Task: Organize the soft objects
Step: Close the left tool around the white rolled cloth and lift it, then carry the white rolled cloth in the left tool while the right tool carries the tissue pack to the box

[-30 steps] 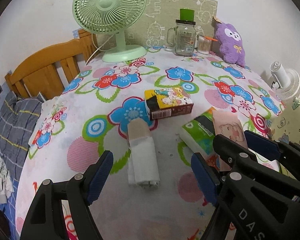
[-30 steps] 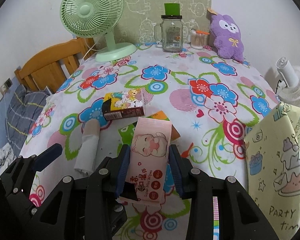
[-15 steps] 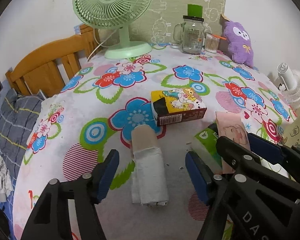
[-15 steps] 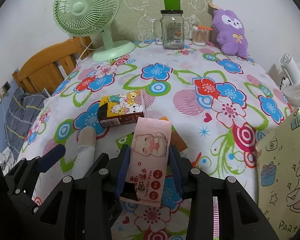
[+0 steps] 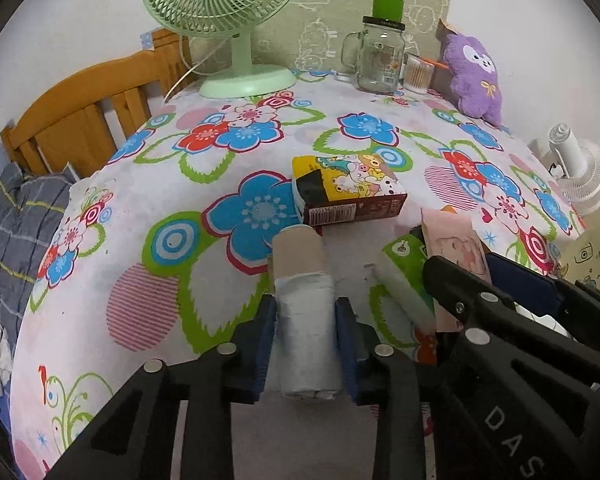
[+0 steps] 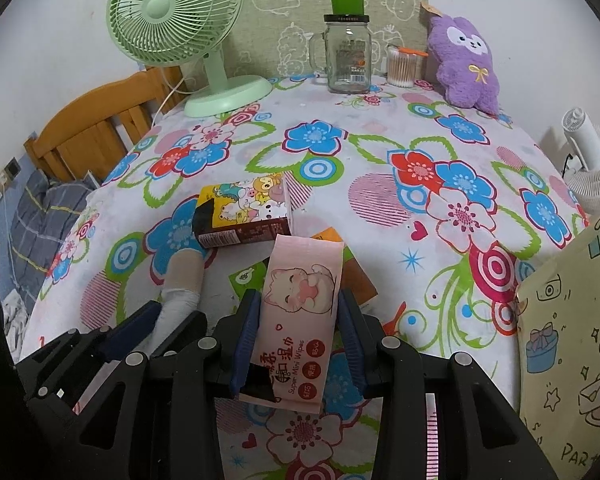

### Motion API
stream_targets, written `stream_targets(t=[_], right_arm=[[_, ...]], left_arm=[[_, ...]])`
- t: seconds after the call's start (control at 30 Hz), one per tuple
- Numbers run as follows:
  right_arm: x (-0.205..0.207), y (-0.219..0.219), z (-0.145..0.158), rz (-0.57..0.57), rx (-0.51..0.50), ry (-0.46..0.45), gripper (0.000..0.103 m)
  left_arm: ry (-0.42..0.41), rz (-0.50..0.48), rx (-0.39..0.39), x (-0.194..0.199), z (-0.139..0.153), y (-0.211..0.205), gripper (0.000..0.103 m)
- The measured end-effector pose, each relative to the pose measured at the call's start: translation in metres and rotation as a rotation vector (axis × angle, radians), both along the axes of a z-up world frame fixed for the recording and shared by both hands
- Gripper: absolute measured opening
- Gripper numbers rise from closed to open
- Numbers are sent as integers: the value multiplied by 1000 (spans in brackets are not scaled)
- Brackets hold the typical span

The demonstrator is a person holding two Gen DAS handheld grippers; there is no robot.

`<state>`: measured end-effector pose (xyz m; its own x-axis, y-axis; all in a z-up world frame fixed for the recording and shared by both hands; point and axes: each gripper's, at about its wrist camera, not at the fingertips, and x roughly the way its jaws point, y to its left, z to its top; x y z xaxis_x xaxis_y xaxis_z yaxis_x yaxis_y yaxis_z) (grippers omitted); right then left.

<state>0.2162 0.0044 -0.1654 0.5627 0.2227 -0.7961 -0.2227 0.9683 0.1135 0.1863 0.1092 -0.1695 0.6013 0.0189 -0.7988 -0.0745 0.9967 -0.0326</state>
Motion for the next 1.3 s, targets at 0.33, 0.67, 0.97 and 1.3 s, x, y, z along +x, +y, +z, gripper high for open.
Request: stream_targets(t=[0.33,0.67,0.97,1.3], right_arm=[[-12,-5,2,4,17,8,43],[-32,-15,20,0,34,-23,43],[-49,-27,39,-7,46,-59,43],[-69,-41,65,-7,58,-108,43]], left_arm=[[-21,8,-30,-16,9,-5,22],[-62,3,-26,-34,26,-13,22],[-103,-3,-22,-52,44,-24,22],[-151,-14,-15,-70,68,-37,22]])
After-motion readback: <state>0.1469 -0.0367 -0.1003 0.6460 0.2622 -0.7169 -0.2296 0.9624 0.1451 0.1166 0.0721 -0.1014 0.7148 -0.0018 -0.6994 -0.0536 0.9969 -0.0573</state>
